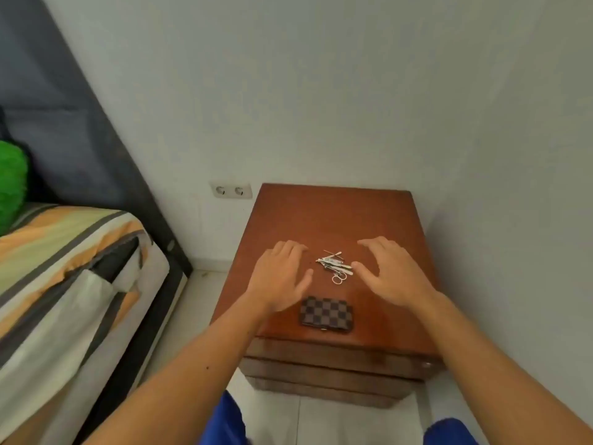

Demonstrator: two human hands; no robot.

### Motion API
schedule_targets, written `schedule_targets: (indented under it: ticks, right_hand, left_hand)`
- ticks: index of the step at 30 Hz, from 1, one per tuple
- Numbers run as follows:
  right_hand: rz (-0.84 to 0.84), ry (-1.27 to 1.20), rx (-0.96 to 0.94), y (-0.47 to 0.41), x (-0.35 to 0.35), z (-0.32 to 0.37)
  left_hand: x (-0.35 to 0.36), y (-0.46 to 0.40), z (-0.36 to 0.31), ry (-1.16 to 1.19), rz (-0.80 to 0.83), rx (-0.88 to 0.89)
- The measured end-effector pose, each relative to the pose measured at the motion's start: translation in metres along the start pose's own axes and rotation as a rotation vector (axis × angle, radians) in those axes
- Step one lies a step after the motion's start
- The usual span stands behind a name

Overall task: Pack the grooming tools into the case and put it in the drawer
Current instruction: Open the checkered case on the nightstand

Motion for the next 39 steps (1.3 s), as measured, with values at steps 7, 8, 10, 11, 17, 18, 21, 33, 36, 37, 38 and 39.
schedule_targets:
  ticks: [7, 8, 10, 11, 17, 18, 21, 33, 36, 37, 38, 39]
  right_hand:
    - [0.162, -0.072, -0.032, 0.069, 0.148, 0.035]
    - [0.159, -0.090, -0.021, 0.078, 0.154, 0.039]
    - [0.167, -0.123, -0.009, 0.092, 0.164, 0.046]
    - [0.173, -0.137, -0.019, 0.097, 0.168, 0.051]
    - [0.153, -0.128, -0.050, 0.119, 0.193, 0.076]
    - [0.147, -0.134, -0.034, 0.123, 0.194, 0.073]
    - [0.130, -0.145, -0.023, 0.131, 0.195, 0.061]
    - [0.110, -0.383, -0.030, 0.126, 0.182, 0.039]
    - [0.069, -0.527, 0.053, 0.113, 0.175, 0.036]
    - [0.030, -0.567, 0.090, 0.107, 0.173, 0.035]
    - [-0.008, -0.598, 0.132, 0.101, 0.173, 0.035]
    - [-0.038, -0.619, 0.173, 0.095, 0.174, 0.034]
  left_hand:
    - [0.081, 0.119, 0.011, -0.004, 0.141, -0.076]
    - [0.085, 0.128, 0.010, 0.004, 0.153, -0.082]
    - [0.091, 0.140, 0.006, 0.019, 0.202, -0.093]
    - [0.094, 0.144, 0.006, 0.032, 0.229, -0.102]
    - [0.110, 0.167, 0.011, 0.064, 0.364, -0.124]
    - [0.113, 0.167, 0.010, 0.063, 0.357, -0.114]
    - [0.121, 0.168, 0.005, 0.106, 0.308, -0.078]
    - [0.133, 0.175, 0.017, 0.493, 0.201, -0.229]
    - [0.132, 0.174, 0.020, 0.551, 0.185, -0.258]
    - [0.132, 0.173, 0.020, 0.567, 0.179, -0.262]
    - [0.131, 0.172, 0.021, 0.583, 0.177, -0.267]
    - [0.132, 0.172, 0.022, 0.597, 0.175, -0.270]
Point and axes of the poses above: each hand's wrist, its own y-axis away from the middle knuckle, its own x-axis out of the palm, z = x × y, the point moved 3 cm from there along -y, towards the middle knuckle, and after that the axes turned 10 degrees about z, right-handed, at the moved point
